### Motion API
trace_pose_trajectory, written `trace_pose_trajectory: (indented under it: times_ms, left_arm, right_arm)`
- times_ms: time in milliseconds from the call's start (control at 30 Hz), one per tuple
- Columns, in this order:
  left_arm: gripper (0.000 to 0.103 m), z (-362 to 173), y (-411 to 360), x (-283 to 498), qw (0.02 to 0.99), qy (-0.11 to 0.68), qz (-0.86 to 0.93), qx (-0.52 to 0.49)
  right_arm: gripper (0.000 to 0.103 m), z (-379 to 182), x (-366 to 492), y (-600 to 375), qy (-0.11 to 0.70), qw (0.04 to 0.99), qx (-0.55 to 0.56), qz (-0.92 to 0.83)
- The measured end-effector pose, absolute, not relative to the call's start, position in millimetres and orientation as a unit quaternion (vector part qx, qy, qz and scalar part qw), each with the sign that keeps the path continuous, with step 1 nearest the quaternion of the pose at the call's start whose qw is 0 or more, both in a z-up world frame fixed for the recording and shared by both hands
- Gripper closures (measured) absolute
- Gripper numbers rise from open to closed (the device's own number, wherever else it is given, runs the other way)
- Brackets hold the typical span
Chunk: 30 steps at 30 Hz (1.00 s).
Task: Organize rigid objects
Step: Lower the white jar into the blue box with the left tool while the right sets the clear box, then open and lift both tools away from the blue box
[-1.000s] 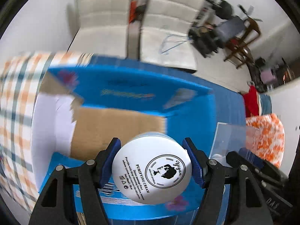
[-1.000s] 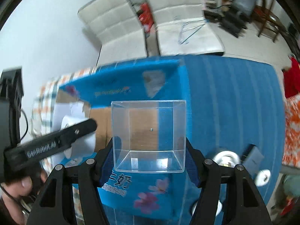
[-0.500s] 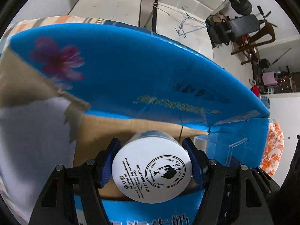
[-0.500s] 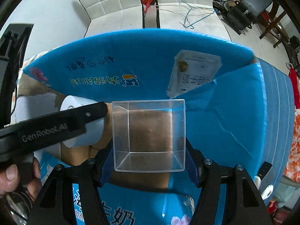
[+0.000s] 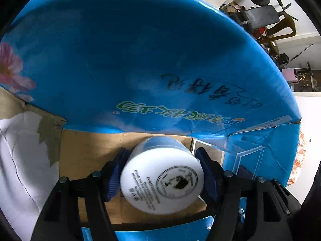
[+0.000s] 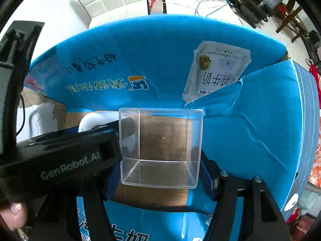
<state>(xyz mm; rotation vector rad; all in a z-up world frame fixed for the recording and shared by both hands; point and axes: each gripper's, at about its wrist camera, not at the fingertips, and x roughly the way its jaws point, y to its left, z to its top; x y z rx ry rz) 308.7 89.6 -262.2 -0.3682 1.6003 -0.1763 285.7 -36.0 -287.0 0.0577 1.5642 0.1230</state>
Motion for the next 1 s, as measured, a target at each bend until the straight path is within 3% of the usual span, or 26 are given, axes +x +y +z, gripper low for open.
trace_pose_trajectory:
  times_ms: [200, 233, 267, 333, 667, 1000]
  left_arm:
    - [0.033, -249.5, 90.9, 301.5, 0.682, 0.714, -0.072, -0.142]
    - [0.023, -243.6, 90.9, 300.6, 0.686, 0.711, -0.07, -0.135]
    - [0.01, -237.6, 90.3, 300.1, 0.69, 0.709, -0.069, -0.13]
    - [0.004, -223.9, 92.0, 295.3, 0.701, 0.701, -0.063, -0.112]
    - [0.004, -177.1, 134.5, 243.0, 0.757, 0.648, -0.014, -0.088]
    - [0.004, -139.7, 129.0, 197.9, 0.799, 0.597, 0.024, -0.068]
  right_arm:
    - [0.008, -279.1, 284.8, -37.0, 0.701, 0.709, 0.024, 0.066]
    - [0.006, -276.2, 283.6, -36.7, 0.699, 0.712, 0.02, 0.063]
    - [0.006, -271.6, 282.5, -36.9, 0.696, 0.715, 0.019, 0.061]
    - [0.005, -264.0, 280.3, -41.9, 0.695, 0.717, 0.023, 0.056]
    - [0.005, -215.8, 233.3, -48.0, 0.662, 0.748, 0.004, 0.048]
    - [0.005, -146.8, 187.6, -43.5, 0.606, 0.793, 0.009, 0.055]
